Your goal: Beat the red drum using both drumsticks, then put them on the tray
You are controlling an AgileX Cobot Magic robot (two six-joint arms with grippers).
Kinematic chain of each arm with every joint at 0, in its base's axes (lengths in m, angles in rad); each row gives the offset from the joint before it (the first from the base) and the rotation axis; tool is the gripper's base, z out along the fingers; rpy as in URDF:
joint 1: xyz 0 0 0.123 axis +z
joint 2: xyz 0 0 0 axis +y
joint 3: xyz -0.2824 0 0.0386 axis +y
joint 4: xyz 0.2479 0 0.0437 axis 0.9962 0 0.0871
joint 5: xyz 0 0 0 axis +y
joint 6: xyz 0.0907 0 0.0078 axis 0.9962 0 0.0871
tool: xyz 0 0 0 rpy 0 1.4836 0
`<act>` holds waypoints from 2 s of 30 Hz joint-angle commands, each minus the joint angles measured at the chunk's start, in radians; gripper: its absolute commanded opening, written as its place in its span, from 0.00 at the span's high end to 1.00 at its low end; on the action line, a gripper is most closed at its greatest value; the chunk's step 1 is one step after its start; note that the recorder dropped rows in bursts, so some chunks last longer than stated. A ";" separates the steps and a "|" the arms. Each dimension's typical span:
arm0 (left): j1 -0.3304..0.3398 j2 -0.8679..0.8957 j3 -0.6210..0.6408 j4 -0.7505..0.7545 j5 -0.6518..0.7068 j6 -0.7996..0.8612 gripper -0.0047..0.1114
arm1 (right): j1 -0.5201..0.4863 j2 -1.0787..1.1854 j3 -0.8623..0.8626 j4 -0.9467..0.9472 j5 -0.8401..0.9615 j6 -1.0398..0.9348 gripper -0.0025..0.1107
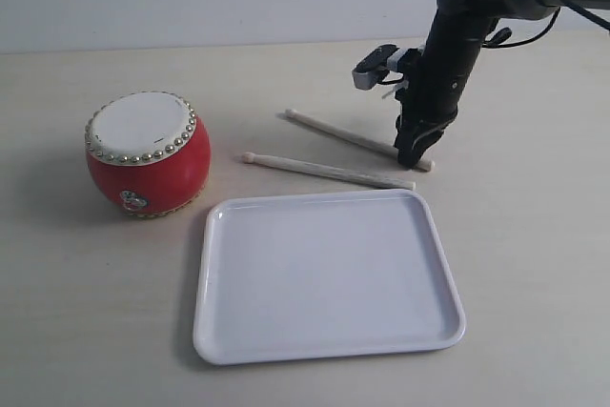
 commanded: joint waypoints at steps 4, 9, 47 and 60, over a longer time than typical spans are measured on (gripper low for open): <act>-0.006 -0.005 0.003 -0.005 -0.005 -0.004 0.96 | 0.000 -0.068 -0.003 -0.022 0.046 0.132 0.98; -0.006 -0.005 0.003 -0.005 -0.005 -0.004 0.96 | 0.000 -0.195 -0.003 0.030 0.046 0.211 0.98; -0.006 0.028 -0.019 -0.332 -0.654 -0.657 0.96 | 0.000 -0.978 0.953 0.867 0.046 0.003 0.98; -0.127 1.028 -0.697 -1.007 0.320 0.473 0.96 | 0.000 -0.995 0.995 1.047 0.046 -0.086 0.98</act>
